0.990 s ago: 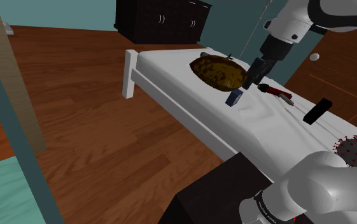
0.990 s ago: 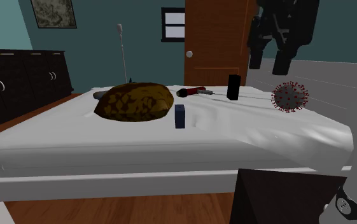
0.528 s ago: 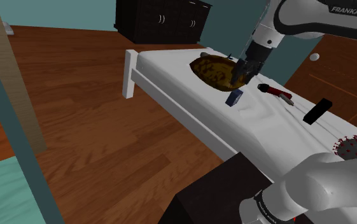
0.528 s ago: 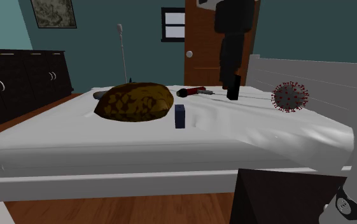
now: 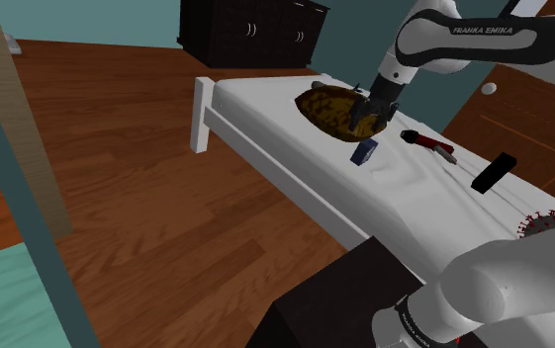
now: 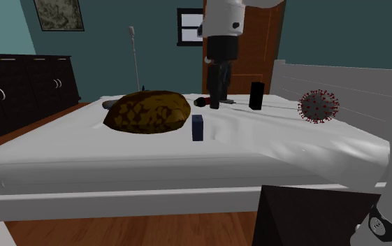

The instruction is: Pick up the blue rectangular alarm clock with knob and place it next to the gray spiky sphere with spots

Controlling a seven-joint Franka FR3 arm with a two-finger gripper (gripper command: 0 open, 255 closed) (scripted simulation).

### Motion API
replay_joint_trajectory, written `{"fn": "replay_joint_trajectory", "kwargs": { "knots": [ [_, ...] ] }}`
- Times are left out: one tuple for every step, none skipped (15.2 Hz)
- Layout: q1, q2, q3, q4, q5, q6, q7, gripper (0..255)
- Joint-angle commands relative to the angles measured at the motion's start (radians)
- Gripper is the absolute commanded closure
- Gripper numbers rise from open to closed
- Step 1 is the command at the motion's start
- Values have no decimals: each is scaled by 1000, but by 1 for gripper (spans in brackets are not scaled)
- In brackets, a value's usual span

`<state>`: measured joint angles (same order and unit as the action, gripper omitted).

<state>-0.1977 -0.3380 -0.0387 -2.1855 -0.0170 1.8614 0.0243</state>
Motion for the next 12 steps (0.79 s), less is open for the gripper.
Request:
{"fn": "replay_joint_trajectory", "kwargs": {
  "knots": [
    [-18, 63, -15, 33, -1, 30, 19, 0],
    [-27, 92, -23, 48, -2, 44, 27, 0],
    [-36, 120, -32, 62, -1, 57, 35, 0],
    [-44, 149, -41, 78, 0, 69, 43, 0],
    [-53, 178, -49, 94, 1, 81, 50, 0],
    [-61, 206, -58, 110, 3, 93, 57, 0],
    [-70, 234, -67, 128, 5, 103, 64, 0],
    [-78, 263, -76, 145, 8, 113, 70, 0],
    [-87, 291, -85, 163, 11, 123, 76, 0],
    [-95, 319, -94, 182, 16, 132, 82, 0],
    [-104, 347, -103, 201, 20, 140, 88, 0],
    [-112, 375, -111, 220, 25, 148, 94, 0]
  ]
}}
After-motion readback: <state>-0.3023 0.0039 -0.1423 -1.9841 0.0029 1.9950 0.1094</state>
